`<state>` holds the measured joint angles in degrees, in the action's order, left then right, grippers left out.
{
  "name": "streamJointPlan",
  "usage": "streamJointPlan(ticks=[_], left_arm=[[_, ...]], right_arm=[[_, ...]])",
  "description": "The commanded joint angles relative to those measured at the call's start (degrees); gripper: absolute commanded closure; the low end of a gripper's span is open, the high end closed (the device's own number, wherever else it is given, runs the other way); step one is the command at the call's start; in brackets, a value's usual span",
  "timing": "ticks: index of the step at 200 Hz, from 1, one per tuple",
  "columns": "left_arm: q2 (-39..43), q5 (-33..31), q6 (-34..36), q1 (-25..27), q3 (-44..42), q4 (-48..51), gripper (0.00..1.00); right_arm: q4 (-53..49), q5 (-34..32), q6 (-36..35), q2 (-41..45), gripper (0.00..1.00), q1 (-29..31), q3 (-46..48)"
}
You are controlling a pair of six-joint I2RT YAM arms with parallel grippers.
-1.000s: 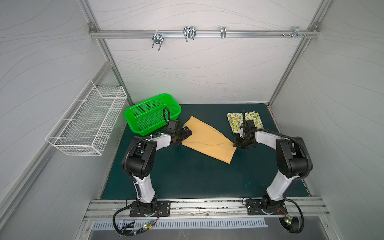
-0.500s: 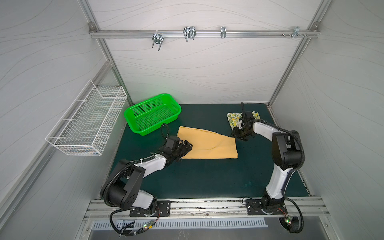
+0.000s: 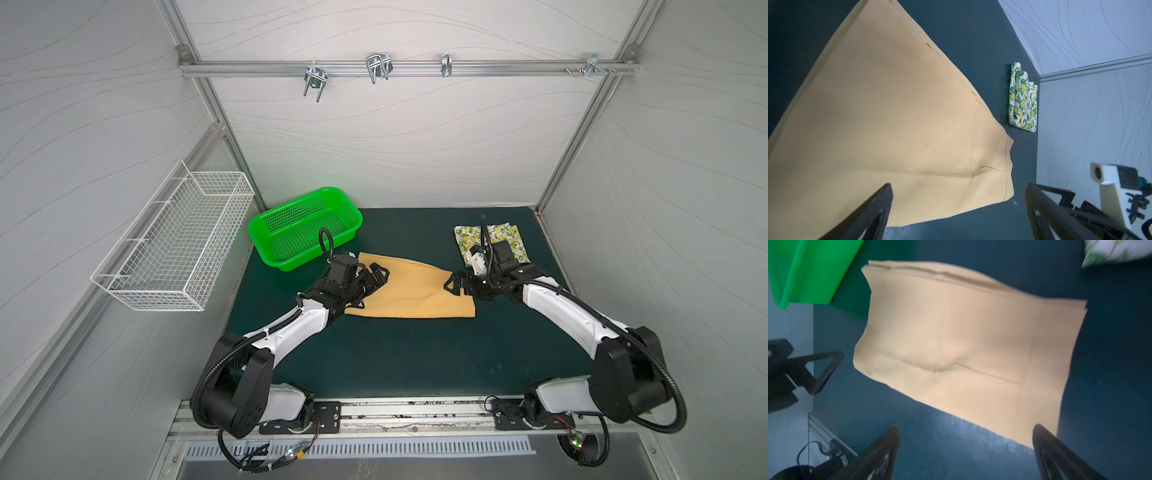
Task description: Fold and stack the skirts
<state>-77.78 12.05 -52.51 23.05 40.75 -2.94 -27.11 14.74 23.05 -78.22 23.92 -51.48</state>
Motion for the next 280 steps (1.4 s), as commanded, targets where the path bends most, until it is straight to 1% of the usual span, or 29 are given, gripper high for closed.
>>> streamJointPlan(ticks=[1,32,60,84,116,136,156,177,205,227,264,280], left_arm=[[-3.46,0.16,1.99,-0.17,0.87,-0.3,0.01],[-7.38,0.58,2.41,-1.44,-1.33,-3.32,0.01],[-10.07,2.52,1.98,-4.35,-4.52,-6.58,0.01],[-10.8,4.21,1.45,-6.91,-7.94,-9.41,0.01],[-9.7,4.67,0.99,-7.67,-11.41,-10.99,0.01],[-8.43,5.39,-0.29,-7.67,-13.83,-12.72,0.01],[-6.22,5.79,-1.23,-7.58,-15.87,-13.35,0.01],[-2.91,5.88,-1.62,-7.58,-17.85,-12.63,0.01],[2.99,4.11,-0.82,-7.58,-19.74,-8.68,0.01],[5.93,3.07,0.56,-7.58,-19.57,-5.48,0.01],[6.87,2.51,0.75,-7.67,-20.35,-4.77,0.01],[7.34,2.71,0.14,-7.67,-21.25,-4.93,0.01]], right_arm=[[3.34,0.54,3.49,0.49,0.01,2.38,4.33],[7.88,0.72,5.61,-3.23,0.01,2.63,8.04],[9.15,0.46,6.17,-8.23,0.01,1.56,8.92],[10.23,2.08,6.87,-9.55,0.01,-0.01,10.06],[8.39,2.32,6.42,-7.42,0.01,-1.97,10.2],[6.43,2.53,6.51,-3.15,0.01,-2.15,9.64],[3.86,2.67,6.75,1.22,0.01,-1.33,6.94],[2.0,3.74,6.75,1.67,0.01,-0.38,2.95],[3.16,5.83,7.23,-2.92,0.01,0.33,-0.76],[7.04,7.19,8.28,-8.22,0.01,0.42,-1.26],[9.56,5.63,7.85,-17.89,0.01,-0.34,-1.33],[11.02,5.52,7.98,-19.86,0.01,-0.88,0.17]])
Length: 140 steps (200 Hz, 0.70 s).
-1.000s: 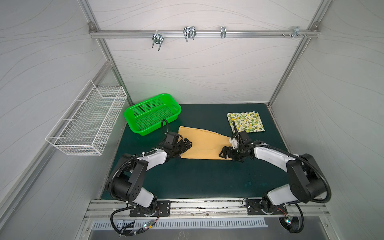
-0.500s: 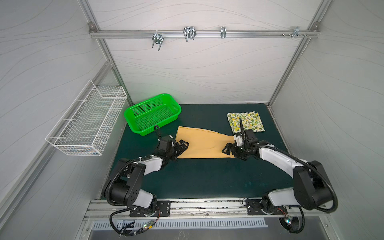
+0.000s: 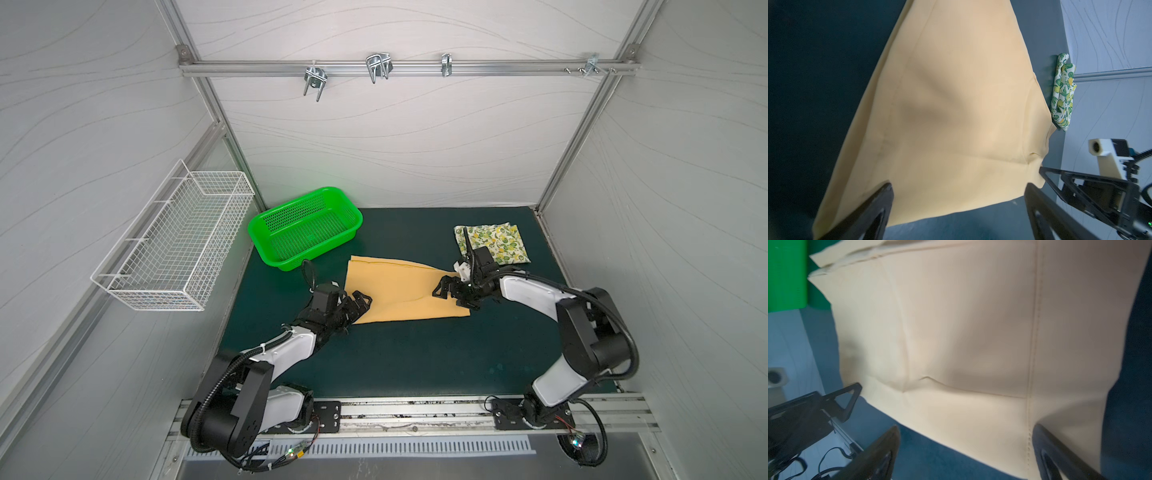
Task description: Fold and stack the skirts
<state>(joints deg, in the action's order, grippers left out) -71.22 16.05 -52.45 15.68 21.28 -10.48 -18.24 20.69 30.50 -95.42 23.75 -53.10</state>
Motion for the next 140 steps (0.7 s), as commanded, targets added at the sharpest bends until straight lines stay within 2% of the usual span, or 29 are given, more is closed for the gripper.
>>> streamJointPlan(ticks=[1,37,82,118,140], left_arm=[[0.85,-1.29,0.03,-0.3,-1.86,2.68,0.01],[5.27,-3.41,0.64,-0.38,-2.68,5.64,0.01],[8.73,-4.56,3.92,-0.48,4.53,12.69,0.01],[3.23,1.33,5.51,-0.09,14.39,11.57,0.01],[-2.68,4.72,5.02,3.37,20.53,9.56,0.01]], right_arm=[[2.24,-0.45,0.52,-2.71,0.01,-0.71,1.87],[3.6,-2.34,0.98,-0.44,0.01,-1.07,5.62],[-2.24,-7.22,-0.73,7.82,0.01,-1.72,4.72],[-5.03,-8.38,-1.23,16.76,0.01,-1.75,3.25],[-8.12,-9.01,-2.83,18.41,0.01,-2.63,0.41]])
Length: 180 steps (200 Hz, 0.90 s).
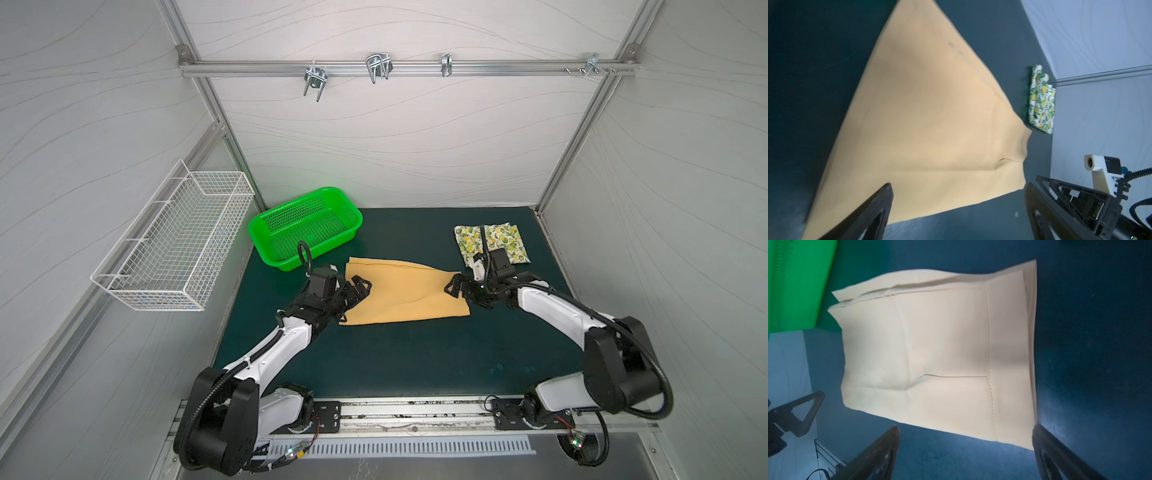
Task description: Fold and stack the skirts
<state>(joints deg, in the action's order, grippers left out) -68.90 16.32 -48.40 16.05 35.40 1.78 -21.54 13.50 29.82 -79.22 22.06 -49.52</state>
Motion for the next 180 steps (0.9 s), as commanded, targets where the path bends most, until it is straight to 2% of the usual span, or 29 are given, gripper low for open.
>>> streamJointPlan(ticks=[1,22,44,74,100,125,180], left_arm=[[-5.31,4.49,0.96,3.27,6.78,-2.72,0.01],[-12.38,6.97,1.23,9.81,14.58,-3.31,0.01],[-20.92,10.4,-1.11,16.11,21.86,-6.67,0.01],[-30.93,13.67,-4.17,21.62,29.0,-11.66,0.01],[-40.37,17.36,-8.65,23.27,32.38,-18.47,0.01],[-47.47,19.75,-14.05,23.79,31.77,-27.81,0.01],[-53.0,21.44,-16.83,23.84,25.37,-36.54,0.01]], right_arm=[[-4.87,-1.81,-2.23,2.26,0.01,-1.05,-3.28],[-5.1,-1.48,-2.82,2.65,0.01,-3.83,-3.92],[-3.65,2.14,-2.1,2.97,0.01,-8.7,-2.82],[-2.65,6.51,-1.32,2.84,0.01,-14.89,-1.49],[-2.0,9.8,-1.04,2.71,0.01,-18.62,-0.38],[-1.78,10.88,-1.26,2.88,0.01,-19.88,0.66],[-0.25,12.65,-1.2,1.54,0.01,-20.11,2.46]])
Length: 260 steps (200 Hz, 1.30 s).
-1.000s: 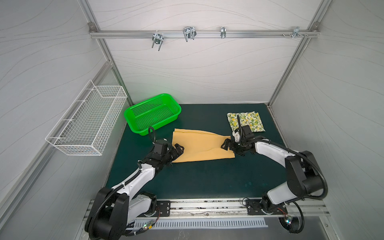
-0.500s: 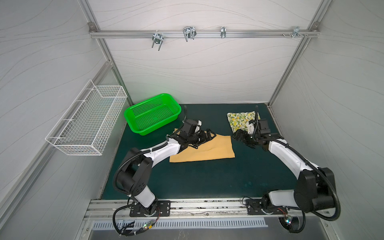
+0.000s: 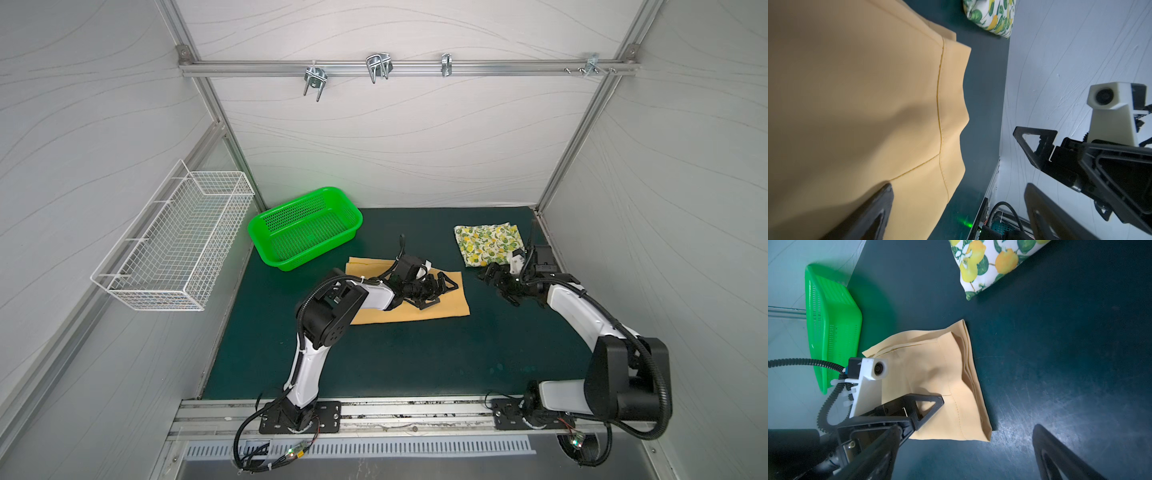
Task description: Fold and stack the skirts
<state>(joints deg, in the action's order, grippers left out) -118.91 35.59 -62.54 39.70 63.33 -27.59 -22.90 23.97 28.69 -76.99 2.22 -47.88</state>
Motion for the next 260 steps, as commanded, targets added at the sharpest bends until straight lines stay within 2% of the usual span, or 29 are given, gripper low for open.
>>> streamJointPlan(ticks=[1,31,74,90,105,127,146,193,222,260], left_arm=[[-3.04,2.22,-2.77,0.2,-2.67,-7.32,0.01],[-3.05,3.08,-5.15,0.12,-5.91,-12.68,0.01],[6.91,3.87,-2.45,-2.0,-4.26,-5.25,0.01],[11.97,3.26,1.29,-3.44,-2.4,2.55,0.01],[16.56,1.32,7.48,-4.9,-0.11,15.15,0.01],[21.13,-6.04,16.94,-6.9,2.61,32.84,0.01],[22.7,-10.7,21.3,-8.88,1.65,40.53,0.01],[23.5,-11.46,22.99,-15.94,-10.75,38.1,0.01],[23.06,-12.92,25.71,-19.38,-15.49,38.68,0.01],[24.81,-12.14,25.49,-21.66,-19.2,36.59,0.01]], right_arm=[[1.1,2.2,-0.05,-0.7,0.01,-0.27,0.8],[1.96,2.04,-0.4,-1.23,0.01,0.0,1.5],[3.43,0.83,-0.91,-5.92,0.02,4.08,0.96],[4.39,-0.03,-0.65,-7.89,0.02,5.96,0.48],[5.0,-0.48,-0.46,-10.2,0.02,7.39,-0.3],[5.66,-1.28,-0.39,-13.3,0.01,9.38,-1.53],[6.04,-2.27,-0.23,-15.5,0.01,10.94,-2.61],[6.37,-4.61,0.14,-19.13,0.01,13.78,-5.41],[6.01,-5.14,-0.45,-20.21,0.01,14.18,-6.18],[6.18,-5.97,-0.65,-21.16,0.01,14.14,-6.26]])
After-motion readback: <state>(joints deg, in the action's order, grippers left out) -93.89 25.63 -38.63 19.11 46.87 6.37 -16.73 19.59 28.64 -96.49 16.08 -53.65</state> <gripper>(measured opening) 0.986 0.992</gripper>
